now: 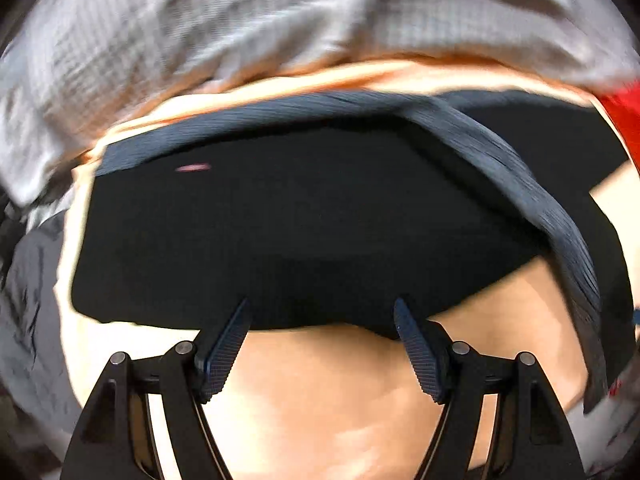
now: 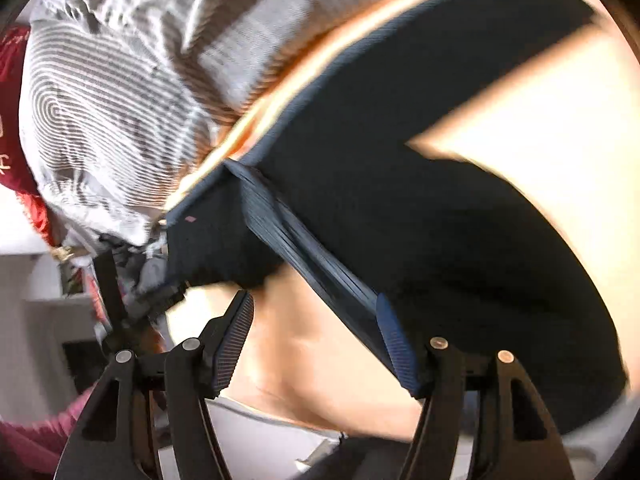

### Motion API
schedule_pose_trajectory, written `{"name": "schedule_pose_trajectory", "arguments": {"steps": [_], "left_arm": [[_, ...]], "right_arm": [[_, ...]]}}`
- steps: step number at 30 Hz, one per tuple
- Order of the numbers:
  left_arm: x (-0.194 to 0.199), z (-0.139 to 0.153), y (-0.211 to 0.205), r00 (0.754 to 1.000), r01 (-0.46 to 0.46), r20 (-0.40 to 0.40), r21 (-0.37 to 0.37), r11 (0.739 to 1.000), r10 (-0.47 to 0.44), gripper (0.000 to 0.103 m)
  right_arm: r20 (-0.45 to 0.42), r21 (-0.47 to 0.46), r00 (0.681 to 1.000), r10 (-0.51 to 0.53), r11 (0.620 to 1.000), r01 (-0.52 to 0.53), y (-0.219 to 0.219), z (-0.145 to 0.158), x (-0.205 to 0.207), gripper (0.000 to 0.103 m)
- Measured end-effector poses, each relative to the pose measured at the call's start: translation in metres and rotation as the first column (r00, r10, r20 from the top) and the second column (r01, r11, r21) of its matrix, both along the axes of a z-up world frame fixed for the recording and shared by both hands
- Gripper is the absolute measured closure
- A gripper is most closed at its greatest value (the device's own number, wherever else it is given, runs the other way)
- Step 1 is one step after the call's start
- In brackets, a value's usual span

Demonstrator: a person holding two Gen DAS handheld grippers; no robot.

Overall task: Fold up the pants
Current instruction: 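Lift the waistband with both grippers and fold it over toward the trouser legs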

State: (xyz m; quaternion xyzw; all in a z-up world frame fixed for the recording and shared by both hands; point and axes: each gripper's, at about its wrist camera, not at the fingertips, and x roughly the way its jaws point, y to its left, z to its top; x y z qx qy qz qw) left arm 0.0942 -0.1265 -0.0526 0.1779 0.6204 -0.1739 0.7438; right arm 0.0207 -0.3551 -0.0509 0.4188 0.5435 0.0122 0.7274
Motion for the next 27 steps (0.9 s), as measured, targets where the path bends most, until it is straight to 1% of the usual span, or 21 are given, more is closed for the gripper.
{"name": "schedule_pose_trajectory", "arguments": {"steps": [3,4,6,8,9,13,14,16,18,20,22,25,27], "left_arm": [[-0.027,0.001,-0.025,0.996,0.085,-0.003,-0.034,0.996,-0.085,0.028],[-0.035,0.002,-0.031,0.994,0.11,0.001,-0.037,0.993,-0.11,0.028],[-0.05,0.003,-0.04,0.989,0.147,0.0,-0.046,0.988,-0.148,0.028],[-0.061,0.004,-0.046,0.986,0.166,-0.007,-0.057,0.984,-0.167,0.028],[-0.062,0.001,-0.041,0.984,0.178,-0.007,-0.06,0.982,-0.179,0.028],[-0.078,-0.002,-0.051,0.978,0.21,-0.013,-0.05,0.977,-0.21,0.028],[-0.081,-0.004,-0.055,0.976,0.215,-0.019,-0.048,0.975,-0.216,0.028],[-0.088,-0.006,-0.06,0.973,0.229,-0.026,-0.039,0.973,-0.23,0.028],[-0.095,-0.007,-0.07,0.972,0.233,-0.026,-0.031,0.972,-0.234,0.028],[-0.1,-0.009,-0.078,0.974,0.222,-0.037,-0.027,0.975,-0.223,0.028],[-0.102,-0.013,-0.08,0.977,0.207,-0.052,-0.022,0.978,-0.207,0.028],[-0.107,-0.015,-0.092,0.978,0.195,-0.065,-0.012,0.981,-0.196,0.028],[-0.108,-0.016,-0.102,0.979,0.193,-0.07,-0.012,0.981,-0.194,0.028]], "right_arm": [[-0.065,-0.07,0.995,-0.071,0.995,0.066,-0.003,-0.013,-0.069,0.035],[-0.096,-0.089,0.99,-0.107,0.991,0.098,-0.006,-0.02,-0.096,0.035],[-0.12,-0.103,0.976,-0.181,0.98,0.169,-0.009,-0.029,-0.135,0.035],[-0.144,-0.113,0.962,-0.231,0.97,0.216,-0.011,-0.041,-0.16,0.035],[-0.156,-0.121,0.956,-0.25,0.965,0.233,-0.013,-0.048,-0.17,0.035],[-0.178,-0.096,0.943,-0.28,0.959,0.267,-0.006,-0.08,-0.187,0.035],[-0.181,-0.089,0.943,-0.28,0.959,0.268,-0.011,-0.084,-0.195,0.035],[-0.169,-0.061,0.943,-0.287,0.958,0.28,-0.013,-0.092,-0.199,0.036],[-0.131,-0.009,0.946,-0.296,0.955,0.298,-0.016,-0.096,-0.2,0.038],[-0.112,0.018,0.952,-0.284,0.957,0.288,-0.018,-0.098,-0.202,0.039],[-0.101,0.028,0.96,-0.262,0.964,0.266,-0.022,-0.101,-0.201,0.04],[-0.106,0.011,0.964,-0.243,0.969,0.246,-0.028,-0.102,-0.203,0.04],[-0.103,0.042,0.963,-0.248,0.966,0.253,-0.035,-0.102,-0.208,0.04]]}}
